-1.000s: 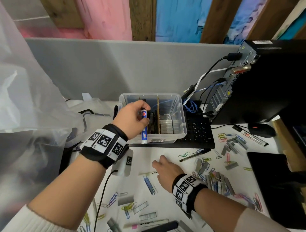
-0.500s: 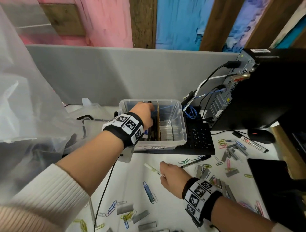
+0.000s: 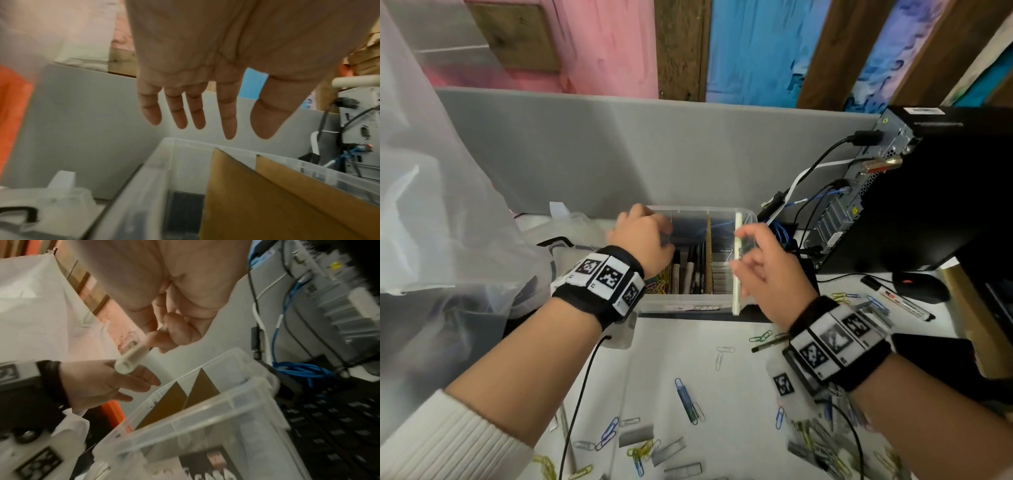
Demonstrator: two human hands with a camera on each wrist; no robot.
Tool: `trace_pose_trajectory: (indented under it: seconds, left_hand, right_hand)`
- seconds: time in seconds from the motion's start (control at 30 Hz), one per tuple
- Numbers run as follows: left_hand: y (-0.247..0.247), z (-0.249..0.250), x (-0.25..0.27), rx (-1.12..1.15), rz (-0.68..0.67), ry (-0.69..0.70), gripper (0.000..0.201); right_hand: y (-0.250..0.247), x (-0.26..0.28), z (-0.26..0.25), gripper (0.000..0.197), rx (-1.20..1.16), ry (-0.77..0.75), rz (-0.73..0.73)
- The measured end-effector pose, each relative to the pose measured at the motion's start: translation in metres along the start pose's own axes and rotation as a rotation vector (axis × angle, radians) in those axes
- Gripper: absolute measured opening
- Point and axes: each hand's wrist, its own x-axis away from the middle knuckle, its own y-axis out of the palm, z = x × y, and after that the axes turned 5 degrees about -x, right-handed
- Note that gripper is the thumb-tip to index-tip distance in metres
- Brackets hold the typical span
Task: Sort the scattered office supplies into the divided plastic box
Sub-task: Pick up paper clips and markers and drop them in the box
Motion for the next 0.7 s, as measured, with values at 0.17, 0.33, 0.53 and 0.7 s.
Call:
trace_pose_trajectory:
  seconds: [0.17, 0.33, 0.53, 0.7]
  left_hand:
    - [0.003, -0.025, 0.011, 0.056, -0.034, -0.114, 0.041]
    - [0.012, -0.038, 0.018, 0.104, -0.085, -0.134, 0.052]
    - [0.019, -0.045, 0.022, 0.19, -0.095, -0.135, 0.056]
    - [0.019, -0.043, 0.023, 0.269, -0.066, -0.077, 0.055]
  right_hand:
    - [0.017, -0.047, -0.01, 0.012, 0.087, -0.037, -0.07]
    - [0.039, -0.081, -0.005, 0.012, 0.309, 0.031, -0.241]
    - [0.048, -0.101, -0.011, 0.027, 0.647, 0.142, -0.395]
    - [0.059, -0.11, -0.012, 0.011, 0.404, 0.329, -0.333]
